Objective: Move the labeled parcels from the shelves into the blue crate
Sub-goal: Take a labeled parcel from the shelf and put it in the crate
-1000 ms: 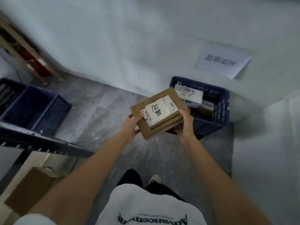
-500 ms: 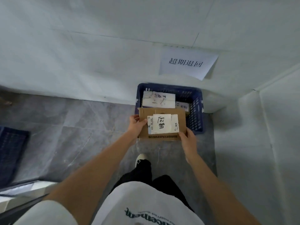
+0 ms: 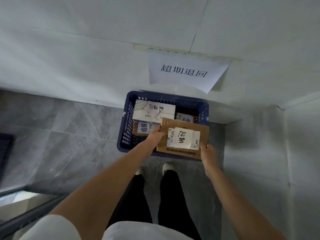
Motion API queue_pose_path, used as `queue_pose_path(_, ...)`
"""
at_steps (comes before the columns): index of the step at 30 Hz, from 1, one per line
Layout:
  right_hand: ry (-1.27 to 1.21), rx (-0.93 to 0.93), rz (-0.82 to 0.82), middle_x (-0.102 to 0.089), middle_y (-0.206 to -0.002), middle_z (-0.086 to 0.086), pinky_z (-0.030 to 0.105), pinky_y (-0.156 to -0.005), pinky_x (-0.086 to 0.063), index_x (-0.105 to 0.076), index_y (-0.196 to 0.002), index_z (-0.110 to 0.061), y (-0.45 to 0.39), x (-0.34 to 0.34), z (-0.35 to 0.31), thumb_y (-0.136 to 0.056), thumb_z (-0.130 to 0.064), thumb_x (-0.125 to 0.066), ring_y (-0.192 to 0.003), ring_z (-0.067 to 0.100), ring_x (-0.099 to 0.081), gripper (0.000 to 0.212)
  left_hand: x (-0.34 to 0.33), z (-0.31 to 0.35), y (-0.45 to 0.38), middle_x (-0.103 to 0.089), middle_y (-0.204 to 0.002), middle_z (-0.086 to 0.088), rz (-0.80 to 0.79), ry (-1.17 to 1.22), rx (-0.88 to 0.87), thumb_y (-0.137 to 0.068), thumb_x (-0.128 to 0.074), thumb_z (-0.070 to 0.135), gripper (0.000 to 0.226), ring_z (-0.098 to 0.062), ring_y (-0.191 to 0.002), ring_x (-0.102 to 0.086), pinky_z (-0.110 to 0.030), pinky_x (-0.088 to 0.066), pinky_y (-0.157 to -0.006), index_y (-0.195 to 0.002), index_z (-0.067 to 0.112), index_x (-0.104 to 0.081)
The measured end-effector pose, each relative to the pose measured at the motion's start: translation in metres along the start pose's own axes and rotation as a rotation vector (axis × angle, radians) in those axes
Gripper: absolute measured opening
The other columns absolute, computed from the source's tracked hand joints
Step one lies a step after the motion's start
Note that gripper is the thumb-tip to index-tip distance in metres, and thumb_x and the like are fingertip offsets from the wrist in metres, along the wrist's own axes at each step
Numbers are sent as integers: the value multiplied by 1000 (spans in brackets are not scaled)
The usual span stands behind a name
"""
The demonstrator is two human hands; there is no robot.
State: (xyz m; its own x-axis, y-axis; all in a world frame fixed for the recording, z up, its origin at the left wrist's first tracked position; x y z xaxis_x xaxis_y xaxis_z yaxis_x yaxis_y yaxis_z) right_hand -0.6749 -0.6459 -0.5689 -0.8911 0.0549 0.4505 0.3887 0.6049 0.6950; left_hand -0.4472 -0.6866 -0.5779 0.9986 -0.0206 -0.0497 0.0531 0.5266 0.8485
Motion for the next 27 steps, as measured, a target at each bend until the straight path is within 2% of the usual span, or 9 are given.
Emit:
queue_pose_path(2, -9, -42, -9, -65, -108, 9, 40, -84, -51, -56, -116, -7, -28, 1, 10, -97, -37, -46, -99, 26, -62, 37, -19, -6, -13, -56, -133, -5, 7, 44, 62, -99, -45, 14, 43, -25, -121, -53, -32, -43, -85, -141, 18, -41)
queue_pose_path(5, -25, -88, -49, -64, -115, 7, 43, -93, -50, -55, -119, -11, -64, -9, 26, -98, -42, -44, -103, 24, -61, 39, -33, -21, -42, -49, -141, -3, 39, 62, 113, -97, -52, 25, 56, -27, -130, -46, -38, -40, -102, -149, 25, -30)
queue_pose_path(9, -47, -157, -116, -57, -119, 6, 34, -82, -41, -43, -132, -10, -101, -23, 48, -101, -37, -43, -101, 20, -54, 41, -36, -48, -93, -52, -138, -1, 101, 91, 170, -98, -45, 32, 44, -25, -127, -48, -47, -39, -108, -142, 27, -40)
queue_pose_path(13, -45, -186, -180, -54, -127, 6, 32, -85, -38, -38, -140, -9, -139, -43, 68, -101, -38, -42, -108, 22, -52, 49, -30, -78, -139, -49, -142, -1, 156, 136, 288, -95, -42, 51, 52, -28, -131, -45, -52, -35, -110, -141, 28, -42)
queue_pose_path(16, -37, -224, -218, -50, -138, 8, 33, -95, -39, -32, -146, -9, -166, -59, 86, -101, -39, -42, -122, 26, -49, 54, -31, -89, -164, -60, -128, -4, 181, 165, 310, -99, -37, 48, 45, -26, -114, -58, -47, -43, -104, -134, 24, -51)
queue_pose_path(19, -32, -289, -236, -42, -147, 9, 35, -102, -33, -23, -151, -11, -187, -69, 101, -102, -40, -38, -130, 28, -43, 59, -37, -104, -187, -70, -104, -4, 200, 173, 330, -100, -35, 47, 42, -22, -90, -66, -43, -53, -90, -115, 20, -63)
queue_pose_path(22, -47, -335, -265, -37, -151, 8, 31, -103, -30, -20, -152, -14, -204, -78, 113, -104, -38, -35, -135, 26, -37, 56, -43, -117, -209, -71, -101, -7, 216, 165, 343, -101, -33, 40, 39, -25, -87, -67, -46, -53, -92, -109, 19, -65)
queue_pose_path(24, -52, -353, -271, -35, -151, 7, 29, -99, -30, -19, -152, -16, -213, -84, 120, -103, -41, -36, -135, 24, -36, 57, -42, -126, -224, -70, -95, -9, 242, 172, 353, -101, -33, 32, 36, -27, -86, -66, -46, -52, -91, -112, 17, -64)
queue_pose_path(27, -36, -345, -280, -33, -154, 5, 32, -108, -29, -20, -153, -18, -229, -95, 130, -104, -41, -33, -138, 24, -34, 56, -41, -139, -243, -71, -96, -11, 254, 183, 366, -99, -36, 24, 33, -30, -89, -67, -49, -51, -95, -113, 15, -65)
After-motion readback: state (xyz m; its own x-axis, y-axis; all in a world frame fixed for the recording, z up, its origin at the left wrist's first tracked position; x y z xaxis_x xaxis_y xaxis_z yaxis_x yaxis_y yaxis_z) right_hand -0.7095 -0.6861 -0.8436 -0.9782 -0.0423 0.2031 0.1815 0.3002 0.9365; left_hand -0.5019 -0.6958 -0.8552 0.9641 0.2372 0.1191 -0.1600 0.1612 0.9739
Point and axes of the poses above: each hand's wrist, its own y-axis away from the middle knuckle, its own x-axis out of the back of the hand, z = x × y, the point moved 8 cm from there along -y, towards the middle knuckle
